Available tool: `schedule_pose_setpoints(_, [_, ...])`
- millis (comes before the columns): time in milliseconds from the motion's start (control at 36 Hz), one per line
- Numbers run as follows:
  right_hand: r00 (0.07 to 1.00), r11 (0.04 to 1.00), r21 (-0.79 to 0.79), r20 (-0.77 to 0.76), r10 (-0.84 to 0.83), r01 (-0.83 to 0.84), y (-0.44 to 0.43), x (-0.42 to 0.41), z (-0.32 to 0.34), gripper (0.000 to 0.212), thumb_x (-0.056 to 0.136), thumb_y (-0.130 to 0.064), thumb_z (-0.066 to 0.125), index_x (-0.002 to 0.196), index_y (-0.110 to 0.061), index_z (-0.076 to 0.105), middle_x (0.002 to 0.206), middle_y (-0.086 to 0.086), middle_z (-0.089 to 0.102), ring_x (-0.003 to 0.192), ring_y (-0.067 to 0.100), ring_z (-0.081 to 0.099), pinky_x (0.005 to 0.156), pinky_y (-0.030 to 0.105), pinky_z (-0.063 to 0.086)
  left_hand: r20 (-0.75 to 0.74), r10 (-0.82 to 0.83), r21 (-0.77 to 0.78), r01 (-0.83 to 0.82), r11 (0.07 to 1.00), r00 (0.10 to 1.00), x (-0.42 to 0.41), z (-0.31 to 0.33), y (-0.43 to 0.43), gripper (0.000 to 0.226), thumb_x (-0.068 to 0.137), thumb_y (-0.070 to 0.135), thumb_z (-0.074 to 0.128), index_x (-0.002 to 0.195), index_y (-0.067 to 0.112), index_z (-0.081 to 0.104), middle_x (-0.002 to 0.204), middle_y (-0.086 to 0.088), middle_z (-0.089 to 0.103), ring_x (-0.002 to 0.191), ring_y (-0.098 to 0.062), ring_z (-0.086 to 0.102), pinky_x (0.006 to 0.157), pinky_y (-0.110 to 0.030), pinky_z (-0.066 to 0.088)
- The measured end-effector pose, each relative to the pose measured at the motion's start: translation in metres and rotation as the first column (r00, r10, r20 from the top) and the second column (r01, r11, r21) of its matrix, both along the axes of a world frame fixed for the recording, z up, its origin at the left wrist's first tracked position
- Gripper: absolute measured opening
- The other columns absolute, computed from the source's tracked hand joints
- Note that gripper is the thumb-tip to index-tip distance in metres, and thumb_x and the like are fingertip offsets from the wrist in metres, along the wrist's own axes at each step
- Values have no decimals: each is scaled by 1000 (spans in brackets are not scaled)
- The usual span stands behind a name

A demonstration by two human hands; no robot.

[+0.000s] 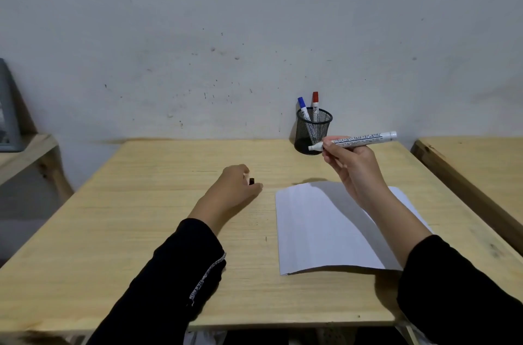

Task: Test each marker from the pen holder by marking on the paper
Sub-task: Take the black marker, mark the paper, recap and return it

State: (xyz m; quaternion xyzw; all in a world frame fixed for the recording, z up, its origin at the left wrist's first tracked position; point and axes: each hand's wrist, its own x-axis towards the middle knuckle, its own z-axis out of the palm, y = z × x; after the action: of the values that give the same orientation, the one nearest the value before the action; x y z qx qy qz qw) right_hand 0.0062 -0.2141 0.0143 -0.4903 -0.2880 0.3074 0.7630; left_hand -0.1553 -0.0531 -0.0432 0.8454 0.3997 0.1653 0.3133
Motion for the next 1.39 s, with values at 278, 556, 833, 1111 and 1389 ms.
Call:
schedule_pose_setpoints(278, [997, 997, 73, -82, 0, 6, 6, -7, 19, 12, 89, -4, 57, 79, -7, 62, 71, 5, 62, 60, 9, 64, 61, 14, 53, 168, -266, 194, 233, 953, 949, -28, 8, -63, 45, 92, 39, 52, 135, 27, 45, 127, 16, 49, 113, 0, 47, 98, -20, 38])
schedule_pose_setpoints(556, [997, 994, -105, -66, -35, 28, 47, -32, -22, 9, 82, 1, 65, 77, -3, 59, 66, 5, 58, 52, 7, 54, 52, 11, 48, -141, -413, 203, 435, 877, 900, -33, -11, -83, 51, 95, 47, 41, 141, 24, 39, 150, 11, 33, 135, -2, 29, 105, -23, 32])
schedule_pose_setpoints(833, [996, 954, -287, 36, -78, 85, 51, -44, -63, 18, 80, -1, 65, 85, -6, 49, 63, 8, 52, 56, 15, 51, 61, 28, 48, -168, -373, 177, 400, 899, 912, -34, -23, -82, 56, 95, 49, 41, 145, 25, 33, 157, 13, 20, 142, -1, 19, 108, -18, 23])
schedule_pose_setpoints(1111, [980, 945, -296, 176, -88, 138, 54, -44, -67, 14, 83, -5, 64, 85, -5, 50, 66, 6, 52, 52, 9, 51, 48, 15, 46, -171, -365, 162, 392, 906, 915, -34, -28, -82, 63, 95, 50, 40, 149, 23, 24, 159, 15, 12, 145, 2, 6, 114, -18, 12])
schedule_pose_setpoints(1389, [969, 939, -317, 243, -53, 131, 56, -43, -72, 15, 82, -5, 65, 80, -5, 50, 68, 9, 54, 44, 0, 52, 52, 15, 49, -187, -361, 160, 391, 906, 914, -33, -29, -82, 64, 95, 51, 39, 149, 22, 23, 159, 13, 12, 145, 1, 6, 114, -17, 7])
